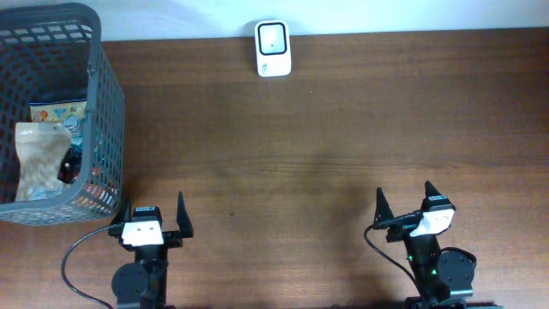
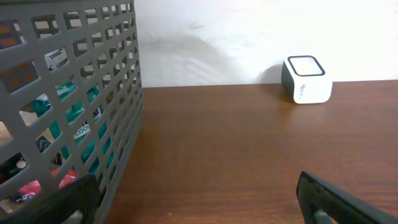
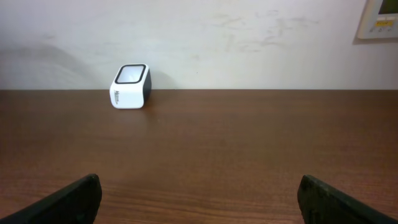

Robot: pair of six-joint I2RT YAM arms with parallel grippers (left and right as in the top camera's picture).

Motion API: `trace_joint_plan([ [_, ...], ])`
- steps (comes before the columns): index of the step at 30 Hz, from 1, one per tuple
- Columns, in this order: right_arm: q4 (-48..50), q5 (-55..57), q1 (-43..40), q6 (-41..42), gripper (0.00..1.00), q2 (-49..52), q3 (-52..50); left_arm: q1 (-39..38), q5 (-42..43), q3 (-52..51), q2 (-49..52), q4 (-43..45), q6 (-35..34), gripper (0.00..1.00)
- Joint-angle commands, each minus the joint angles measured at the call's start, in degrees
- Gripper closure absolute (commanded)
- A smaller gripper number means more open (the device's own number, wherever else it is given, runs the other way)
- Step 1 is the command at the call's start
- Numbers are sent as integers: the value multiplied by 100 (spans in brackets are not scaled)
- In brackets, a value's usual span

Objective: Scan the item barcode

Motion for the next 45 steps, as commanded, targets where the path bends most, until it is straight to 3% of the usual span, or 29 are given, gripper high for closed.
trace_joint_plan([
  [1, -2, 26, -35, 20, 2, -44, -52, 13, -66, -46, -50, 7, 85, 1],
  [9, -4, 26, -35, 20, 2, -44, -52, 13, -63, -46, -50, 9, 83, 1],
  [11, -4, 26, -35, 20, 2, -44, -52, 7, 1134, -39, -50, 542, -428, 1],
  [13, -2, 26, -35, 20, 2, -44, -52, 7, 2660, -39, -50, 1211, -459, 1],
  [14, -4, 26, -35, 20, 2, -44, -52, 7, 3506, -39, -50, 2181, -461, 1],
  [17, -4, 26, -35, 20, 2, -44, -52, 7, 3617, 26, -50, 3451, -549, 1],
  [20, -2, 26, -35, 20, 2, -44, -52, 7, 2771, 660, 109, 3418, -542, 1],
  [21, -4, 24, -37, 20, 2, -44, -52, 7, 2566, 942, 278, 3241, -538, 1],
  [24, -2, 26, -35, 20, 2, -44, -52, 7, 2468, 3329, 2133, 826, 203, 1],
  [26, -2, 24, -35, 20, 2, -44, -52, 7, 3038, 4382, 3095, -74, 236, 1],
  [30, -4, 26, -35, 20, 2, -44, -52, 13, 3058, 6039, 4787, -745, 286, 1],
  [31, -4, 26, -35, 20, 2, -44, -52, 13, 2900, 6461, 5106, -1102, 229, 1],
  [32, -4, 26, -35, 20, 1, -44, -52, 13, 2411, 7484, 5792, -2006, 197, 1],
  [35, -2, 26, -35, 20, 2, -44, -52, 273, 295, 10395, 7538, -4345, 195, 1],
  [38, -2, 26, -35, 20, 2, -44, -52, 1272, 299, 13068, 9042, -5449, -31, 1],
  [41, -2, 26, -35, 20, 2, -44, -52, 2308, 490, 13949, 9742, -5541, -22, 1],
  [45, -2, 24, -35, 20, 2, -44, -52, 3034, 457, 13934, 10122, -5904, -24, 1],
])
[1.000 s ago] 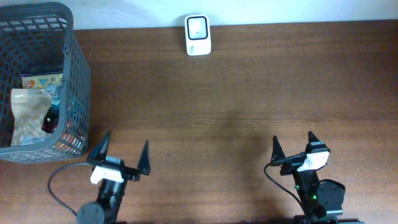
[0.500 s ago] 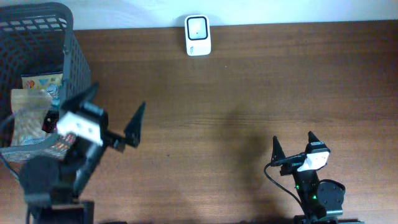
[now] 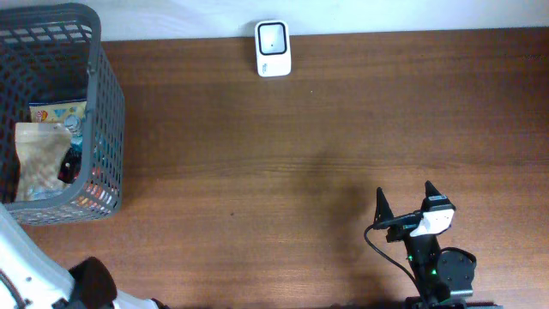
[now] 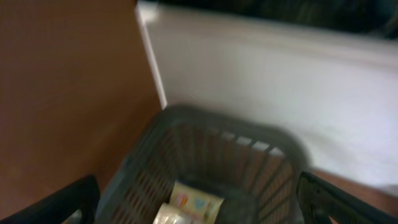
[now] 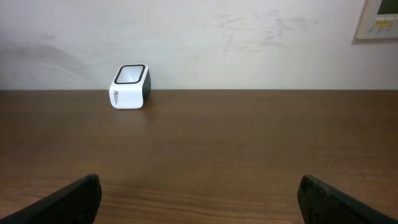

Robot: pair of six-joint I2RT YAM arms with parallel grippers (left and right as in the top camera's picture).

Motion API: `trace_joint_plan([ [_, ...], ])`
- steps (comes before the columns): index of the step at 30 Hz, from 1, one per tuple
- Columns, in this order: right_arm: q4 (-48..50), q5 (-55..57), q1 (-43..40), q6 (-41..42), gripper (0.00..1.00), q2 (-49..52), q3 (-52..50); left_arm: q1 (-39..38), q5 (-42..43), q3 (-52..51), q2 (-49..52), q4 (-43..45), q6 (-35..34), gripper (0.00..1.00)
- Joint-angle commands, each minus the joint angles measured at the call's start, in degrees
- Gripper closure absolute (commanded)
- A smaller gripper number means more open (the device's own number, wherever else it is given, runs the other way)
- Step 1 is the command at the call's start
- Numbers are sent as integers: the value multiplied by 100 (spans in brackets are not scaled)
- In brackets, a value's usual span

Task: Scan the item barcode
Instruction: 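Reach the left gripper into the grey basket toward the Listerine bottle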

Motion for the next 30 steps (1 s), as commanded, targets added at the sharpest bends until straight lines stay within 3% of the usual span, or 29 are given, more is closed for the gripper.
trace_joint_plan([
  [1, -2, 11, -35, 20, 2, -39, -52, 391, -50, 70, 369, -592, -74, 1],
  [6, -2, 9, -35, 20, 2, -39, -52, 533, 179, 63, 966, -1314, -39, 1],
  [9, -2, 11, -35, 20, 2, -39, -52, 522, 210, 28, 1523, -1775, 341, 1],
  [13, 0, 11, -35, 20, 2, -39, -52, 494, 1259, 7, 2111, -2212, 1047, 1],
  [23, 0, 11, -35, 20, 2, -39, -52, -170, 903, 7, 2697, -2533, 1386, 5],
  [30, -2, 11, -35, 20, 2, -39, -52, -214, 813, -356, 2697, -2616, 1388, 4],
])
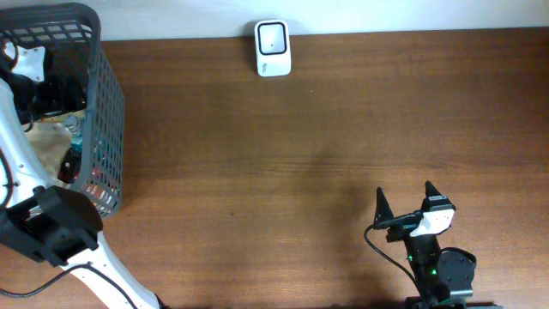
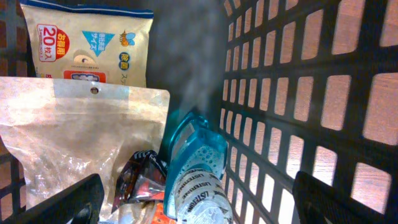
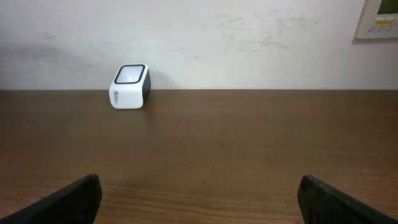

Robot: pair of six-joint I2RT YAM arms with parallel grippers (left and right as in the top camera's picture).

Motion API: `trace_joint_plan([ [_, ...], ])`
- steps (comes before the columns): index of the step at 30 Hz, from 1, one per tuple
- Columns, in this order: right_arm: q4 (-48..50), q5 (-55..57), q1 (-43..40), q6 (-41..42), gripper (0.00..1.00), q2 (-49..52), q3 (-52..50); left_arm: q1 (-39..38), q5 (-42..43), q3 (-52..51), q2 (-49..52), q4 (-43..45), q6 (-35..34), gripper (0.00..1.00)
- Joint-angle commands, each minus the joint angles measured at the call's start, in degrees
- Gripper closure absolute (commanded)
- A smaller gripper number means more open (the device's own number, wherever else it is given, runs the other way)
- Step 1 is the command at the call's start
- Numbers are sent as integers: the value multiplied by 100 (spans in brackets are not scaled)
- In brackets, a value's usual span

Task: Scan the item barcode
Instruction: 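Reach the left gripper into the grey basket toward the Listerine bottle, then grasp the teal Listerine bottle cap with the left gripper and lift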

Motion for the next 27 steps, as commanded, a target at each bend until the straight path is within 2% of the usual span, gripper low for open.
trace_joint_plan([
  [1, 0, 11, -35, 20, 2, -39, -52, 13, -68, -431, 50, 42, 118, 2],
  [6, -2, 11, -35, 20, 2, -39, -52, 7, -37, -1084, 50, 481, 131, 0],
  [10, -2, 11, -35, 20, 2, -39, -52, 7, 114, -1244, 50, 382, 330, 16],
  [11, -2, 11, -35, 20, 2, -39, -52, 7, 114, -1244, 50, 378, 328, 28],
  [12, 0, 11, -35, 20, 1, -39, -52, 7, 116, -1244, 50, 361, 328, 31],
  [14, 0, 11, -35, 20, 2, -39, -52, -2, 105, -1255, 50, 358, 330, 28],
  [23, 0, 11, -35, 20, 2, -39, -52, -4, 46, -1633, 50, 649, 352, 28],
  [26, -2, 11, -35, 20, 2, -39, -52, -2, 46, -2070, 50, 940, 350, 20],
  [27, 0, 11, -35, 20, 2, -39, -52, -2, 48, -2094, 50, 990, 350, 21],
])
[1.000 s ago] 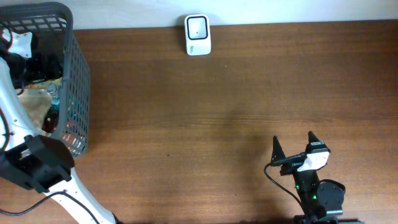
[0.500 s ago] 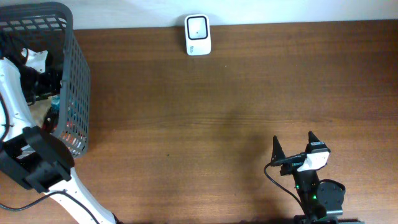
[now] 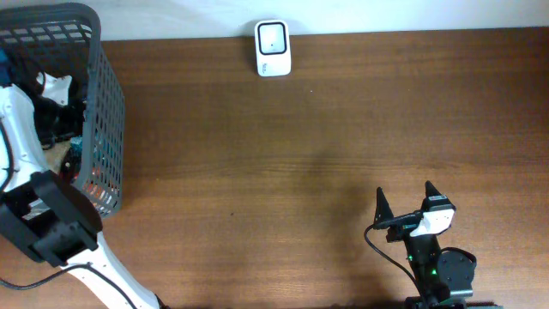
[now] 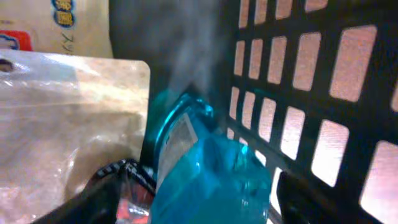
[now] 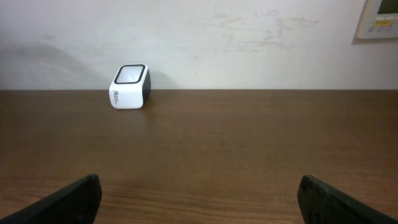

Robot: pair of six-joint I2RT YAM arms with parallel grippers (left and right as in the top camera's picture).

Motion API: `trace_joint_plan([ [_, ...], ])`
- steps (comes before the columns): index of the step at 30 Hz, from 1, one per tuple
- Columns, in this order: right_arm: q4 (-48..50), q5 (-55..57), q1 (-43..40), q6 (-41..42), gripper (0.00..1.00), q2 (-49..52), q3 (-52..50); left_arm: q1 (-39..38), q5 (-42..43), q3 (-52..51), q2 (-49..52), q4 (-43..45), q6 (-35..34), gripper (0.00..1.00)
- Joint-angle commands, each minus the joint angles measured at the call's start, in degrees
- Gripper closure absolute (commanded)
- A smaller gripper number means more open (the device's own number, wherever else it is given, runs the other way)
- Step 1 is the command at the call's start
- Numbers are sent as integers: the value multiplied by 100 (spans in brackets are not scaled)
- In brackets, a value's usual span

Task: Scan the item barcode
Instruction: 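Grasp the teal Listerine bottle cap with the left gripper and lift, then carry the bottle right and set it upright near the scanner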

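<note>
My left gripper [image 4: 198, 202] is down inside the grey basket [image 3: 96, 60], jaws open, with a teal plastic pack [image 4: 205, 174] between its fingers. From overhead the left gripper [image 3: 65, 114] and arm hide most of the basket's contents. The white barcode scanner [image 3: 273, 37] stands at the table's far edge, also seen as scanner [image 5: 130, 86] ahead and to the left of my right gripper. My right gripper [image 3: 403, 204] rests open and empty near the front right of the table.
Beside the teal pack lie a brown paper pouch [image 4: 62, 124], a white and yellow packet [image 4: 74, 25] and a small red and black wrapper [image 4: 130, 183]. The basket wall [image 4: 298, 81] stands close on the right. A wall runs behind the table [image 5: 199, 37].
My left gripper has sunk lower in the basket, from above the packs to astride the teal pack, its fingers a little closer together. The right arm has not moved.
Both grippers rested open at the front of the table. The left arm then rose and swung over the basket, looked down at the packs inside, and now straddles the teal pack. The right gripper and the scanner have stayed put.
</note>
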Motion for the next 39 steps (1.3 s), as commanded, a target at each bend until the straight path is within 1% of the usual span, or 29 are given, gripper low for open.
trace_joint_plan([
  [1, -2, 11, -35, 20, 2, -39, -52, -11, 0, -262, 59, 109, 68, 27],
  [2, 0, 11, -35, 20, 2, -39, -52, -11, 0, -245, 59, 107, 68, 37],
  [5, -2, 11, -35, 20, 1, -39, -52, -11, -2, -234, 59, 105, 66, 57],
  [6, -2, 11, -35, 20, 2, -39, -52, -11, 0, -186, 59, 107, 66, 59],
  [9, -2, 11, -35, 20, 2, -39, -52, -11, 20, 181, 59, 15, 22, 77],
  [10, -2, 11, -35, 20, 2, -39, -52, -11, 44, 396, 59, -59, 20, 78],
  [12, -2, 11, -35, 20, 2, -39, -52, -9, 42, 745, 59, -151, 17, 88],
  [13, -2, 11, -35, 20, 2, -39, -52, 0, 42, 1005, 59, -192, -136, 91],
  [16, -2, 11, -35, 20, 2, -39, -52, 4, 42, 1386, 59, -245, -282, 96],
  [18, 0, 11, -35, 20, 2, -39, -52, 7, 42, 1657, 59, -264, -481, 98],
  [21, 0, 11, -35, 20, 2, -39, -52, 4, 46, 2623, 55, -323, -1095, 100],
  [22, -2, 9, -35, 20, 1, -39, -52, 7, 50, 3217, 44, -350, -1368, 100],
  [24, -2, 11, -35, 20, 2, -39, -52, 4, 92, 3987, 26, -415, -1602, 100],
  [25, -2, 11, -35, 20, 2, -39, -52, 4, 243, 4522, 11, -459, -1676, 100],
  [28, -2, 11, -35, 20, 2, -39, -52, 4, 833, 5816, -11, -494, -2212, 100],
  [30, -2, 11, -35, 20, 2, -39, -52, 4, 1329, 5893, -201, -273, -2409, 100],
  [32, -2, 11, -35, 20, 2, -39, -52, -13, 2251, 5906, -483, 48, -2826, 100],
  [33, -2, 11, -35, 20, 2, -39, -52, -66, 2863, 5906, -601, 232, -3032, 100],
  [34, 0, 11, -35, 20, 2, -39, -52, -160, 3220, 5906, -651, 326, -3136, 100],
  [36, -2, 11, -35, 20, 2, -39, -52, -439, 3628, 5904, -667, 361, -3287, 100],
  [37, 0, 11, -35, 20, 2, -39, -52, -767, 3775, 5873, -664, 323, -3305, 100],
  [39, -2, 11, -35, 20, 2, -39, -52, -1362, 3735, 5816, -664, 234, -3300, 100],
])
